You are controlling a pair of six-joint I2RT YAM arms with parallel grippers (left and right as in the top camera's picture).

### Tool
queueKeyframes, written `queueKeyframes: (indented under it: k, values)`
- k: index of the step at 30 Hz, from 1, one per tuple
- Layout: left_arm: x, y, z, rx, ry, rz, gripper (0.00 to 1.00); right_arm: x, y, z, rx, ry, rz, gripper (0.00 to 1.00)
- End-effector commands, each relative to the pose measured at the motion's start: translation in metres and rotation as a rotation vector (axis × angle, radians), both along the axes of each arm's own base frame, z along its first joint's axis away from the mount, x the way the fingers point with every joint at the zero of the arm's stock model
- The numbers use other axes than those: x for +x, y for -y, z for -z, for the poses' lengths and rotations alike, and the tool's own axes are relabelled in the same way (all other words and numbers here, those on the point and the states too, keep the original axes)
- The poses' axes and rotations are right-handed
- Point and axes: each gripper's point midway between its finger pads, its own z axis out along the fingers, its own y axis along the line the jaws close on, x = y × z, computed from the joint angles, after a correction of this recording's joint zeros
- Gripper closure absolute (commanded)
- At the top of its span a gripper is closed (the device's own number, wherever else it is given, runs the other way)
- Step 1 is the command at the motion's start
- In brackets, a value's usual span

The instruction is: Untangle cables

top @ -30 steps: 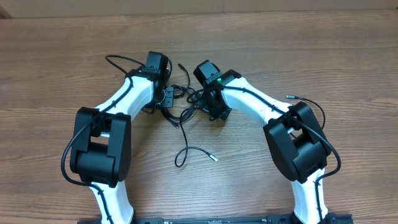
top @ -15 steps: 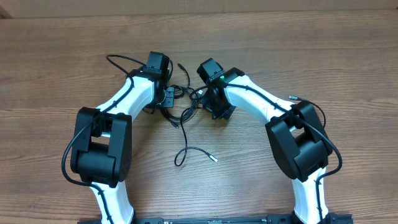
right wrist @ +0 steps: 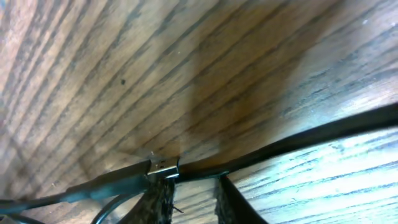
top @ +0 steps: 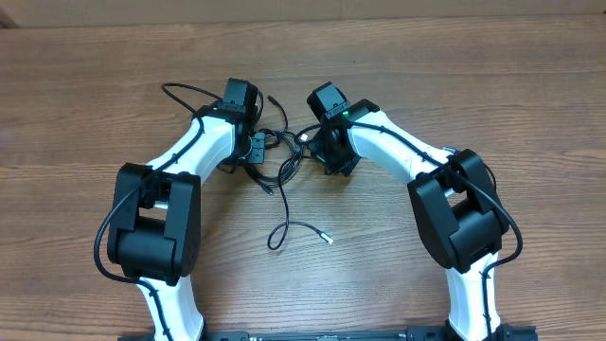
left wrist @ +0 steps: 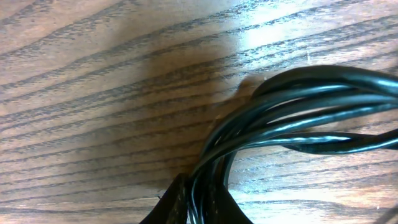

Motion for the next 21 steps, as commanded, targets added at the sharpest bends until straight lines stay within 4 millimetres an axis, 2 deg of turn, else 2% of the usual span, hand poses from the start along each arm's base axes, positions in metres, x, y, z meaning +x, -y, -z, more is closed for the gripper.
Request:
queueKeyframes:
  k: [1, 5, 10, 16, 21]
  values:
    - [-0.026, -0.016, 0.038, 0.065, -0.110, -0.029, 0.88, 0.006, 0.000, 0.008, 0.011, -0.008, 0.078, 0.74]
    - [-0.026, -0.016, 0.038, 0.065, -0.110, -0.029, 0.88, 0.004, -0.007, 0.007, 0.056, -0.029, 0.070, 0.72]
    - [-0.025, -0.016, 0.038, 0.065, -0.107, -0.029, 0.88, 0.006, -0.003, 0.007, 0.071, -0.036, 0.081, 0.72]
    - [-0.025, -0.016, 0.038, 0.064, -0.107, -0.030, 0.88, 0.021, 0.025, 0.009, -0.066, 0.044, 0.113, 0.72]
    - [-0.025, -0.016, 0.038, 0.065, -0.107, -0.029, 0.88, 0.020, 0.026, 0.010, -0.084, 0.047, 0.114, 0.73]
